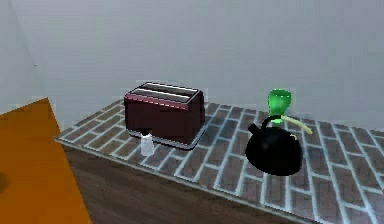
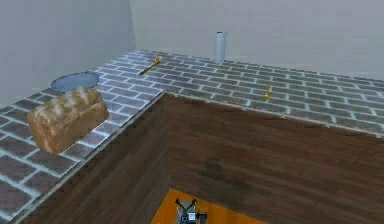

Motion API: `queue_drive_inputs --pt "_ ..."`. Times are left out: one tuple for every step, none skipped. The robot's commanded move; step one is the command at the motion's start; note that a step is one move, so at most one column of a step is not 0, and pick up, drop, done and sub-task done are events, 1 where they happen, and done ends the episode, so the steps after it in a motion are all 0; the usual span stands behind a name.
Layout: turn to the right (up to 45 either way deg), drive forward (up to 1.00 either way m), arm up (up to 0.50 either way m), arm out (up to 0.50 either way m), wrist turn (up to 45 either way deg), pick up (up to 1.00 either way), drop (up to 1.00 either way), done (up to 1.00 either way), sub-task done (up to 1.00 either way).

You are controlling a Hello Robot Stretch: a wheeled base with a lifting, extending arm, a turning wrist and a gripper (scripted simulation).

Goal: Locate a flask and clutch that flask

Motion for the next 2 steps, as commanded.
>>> queue_drive_inputs --pt "0.0 0.0 -0.3 0.0 0.0 0.0 0.0 0.0 0.0" --pt "0.0 0.0 0.0 0.0 0.0 1.0 0.0 0.0 0.0"
